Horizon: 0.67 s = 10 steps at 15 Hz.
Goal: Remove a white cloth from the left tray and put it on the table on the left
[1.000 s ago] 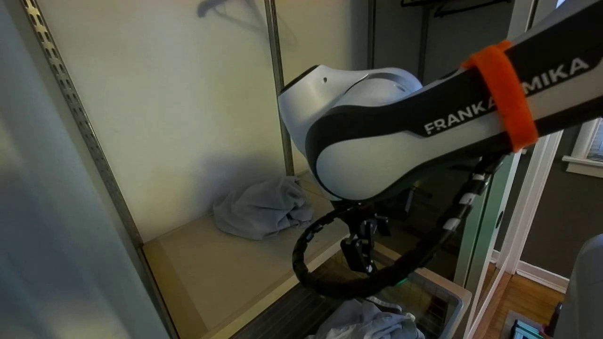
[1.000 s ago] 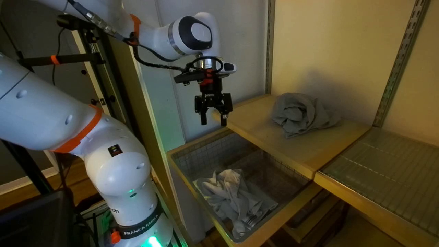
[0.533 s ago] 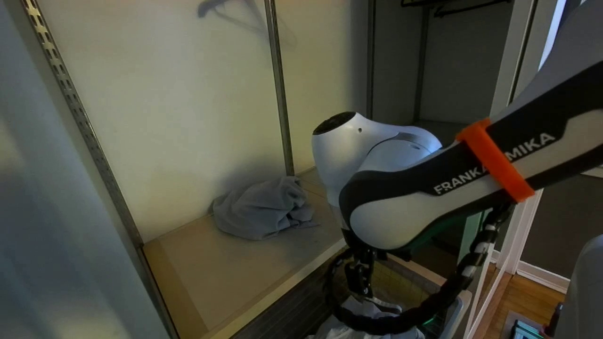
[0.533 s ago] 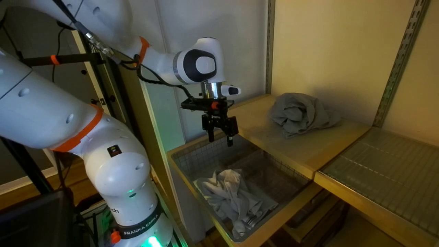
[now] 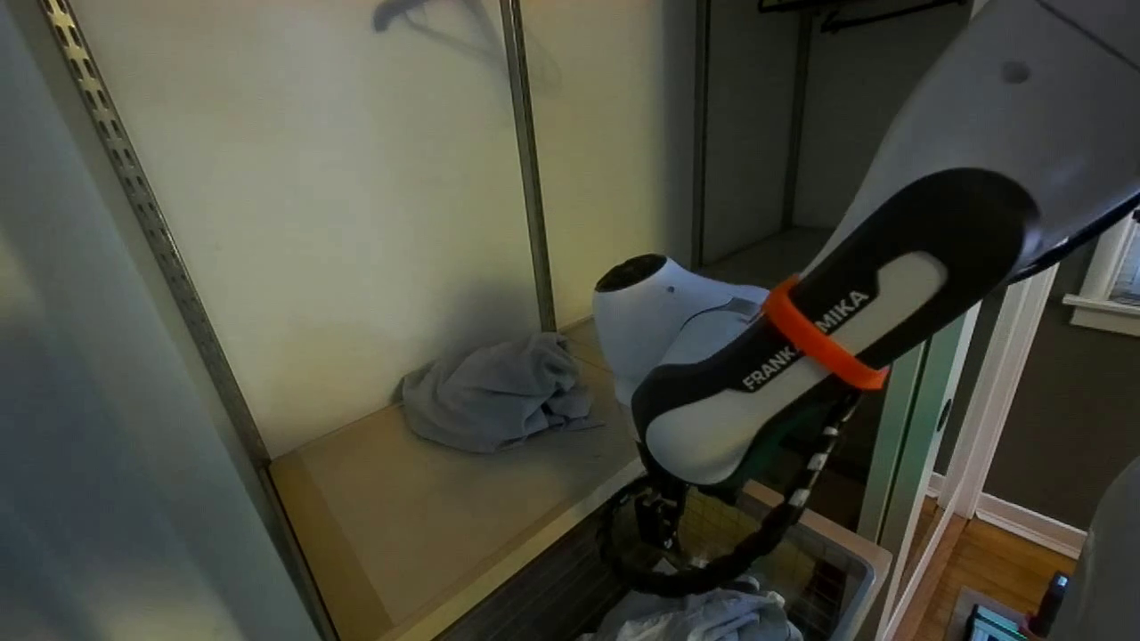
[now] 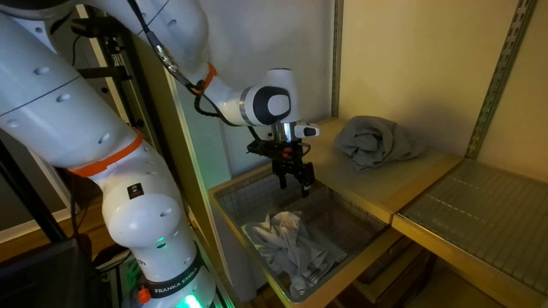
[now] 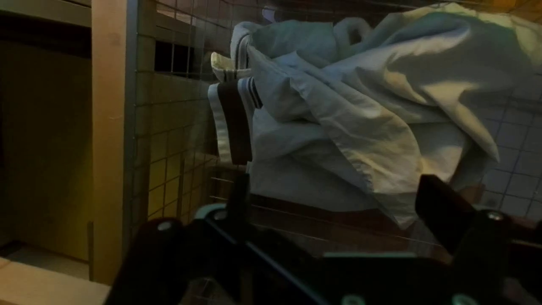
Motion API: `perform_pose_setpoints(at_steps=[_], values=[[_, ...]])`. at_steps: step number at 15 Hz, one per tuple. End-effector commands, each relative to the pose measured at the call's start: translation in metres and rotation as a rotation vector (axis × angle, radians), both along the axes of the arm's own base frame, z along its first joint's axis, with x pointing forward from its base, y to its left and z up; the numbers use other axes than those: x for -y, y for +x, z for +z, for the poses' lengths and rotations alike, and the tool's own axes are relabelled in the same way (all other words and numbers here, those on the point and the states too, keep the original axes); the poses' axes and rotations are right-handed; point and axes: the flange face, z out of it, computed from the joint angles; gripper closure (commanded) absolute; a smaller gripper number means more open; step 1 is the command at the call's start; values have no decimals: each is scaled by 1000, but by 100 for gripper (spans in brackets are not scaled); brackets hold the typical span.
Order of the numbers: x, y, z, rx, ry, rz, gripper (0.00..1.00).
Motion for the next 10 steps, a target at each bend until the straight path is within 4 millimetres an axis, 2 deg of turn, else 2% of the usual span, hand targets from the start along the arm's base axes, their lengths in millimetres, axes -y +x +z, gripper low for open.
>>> perform_pose_setpoints(at_steps=[1,4,10], values=[[15,1,-44,-64,-27,-37,0],[24,-1,-77,-122,-9,-26,0],[27,-5,-139,-122,22,-22,0]])
